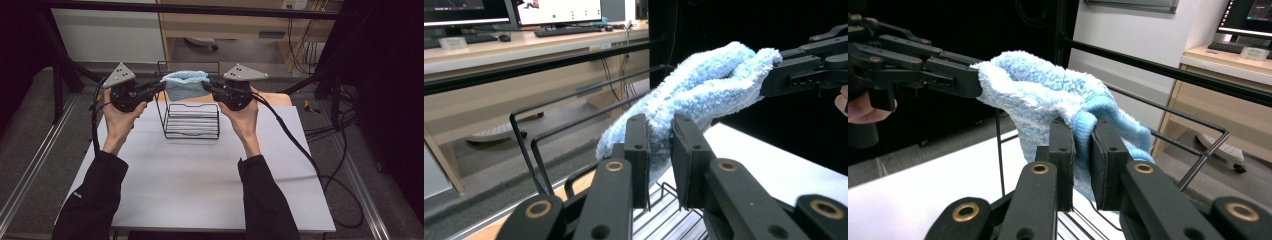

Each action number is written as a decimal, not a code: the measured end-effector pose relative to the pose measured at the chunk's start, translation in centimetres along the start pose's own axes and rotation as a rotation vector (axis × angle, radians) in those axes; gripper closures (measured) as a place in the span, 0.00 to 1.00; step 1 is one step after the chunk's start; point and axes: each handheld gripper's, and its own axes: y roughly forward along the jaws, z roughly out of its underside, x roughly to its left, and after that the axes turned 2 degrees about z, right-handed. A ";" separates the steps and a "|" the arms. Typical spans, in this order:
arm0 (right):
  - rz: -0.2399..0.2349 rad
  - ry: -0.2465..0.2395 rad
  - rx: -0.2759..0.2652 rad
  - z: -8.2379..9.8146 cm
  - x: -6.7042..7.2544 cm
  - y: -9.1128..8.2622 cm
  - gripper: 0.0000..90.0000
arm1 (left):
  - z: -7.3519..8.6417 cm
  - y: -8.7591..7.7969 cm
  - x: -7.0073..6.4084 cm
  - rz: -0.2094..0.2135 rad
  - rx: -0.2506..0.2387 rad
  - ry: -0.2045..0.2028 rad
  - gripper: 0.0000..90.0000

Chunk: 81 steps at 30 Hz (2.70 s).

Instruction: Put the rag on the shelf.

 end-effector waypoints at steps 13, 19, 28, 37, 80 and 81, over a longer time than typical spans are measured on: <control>-0.021 -0.009 0.005 0.6 -0.1 -0.1 0.91 | -2.0 -1.1 -0.1 -0.018 0.044 -0.020 0.82; -0.028 -0.018 0.008 0.9 -0.1 -0.1 0.91 | -4.3 -1.2 -0.1 -0.069 0.023 -0.039 0.85; -0.037 -0.028 0.009 1.2 0.0 -0.1 0.90 | -4.9 1.3 0.8 -0.058 0.112 -0.112 0.99; -0.041 -0.031 0.027 1.3 0.1 -0.1 0.86 | -3.2 1.6 0.3 -0.014 0.160 -0.084 1.00; -0.051 0.059 0.143 2.5 0.3 1.1 1.00 | 1.1 2.2 -0.5 -0.022 0.215 0.000 0.99; -0.050 0.057 0.144 2.7 0.2 1.1 1.00 | 1.2 2.2 -0.5 -0.023 0.216 -0.001 0.99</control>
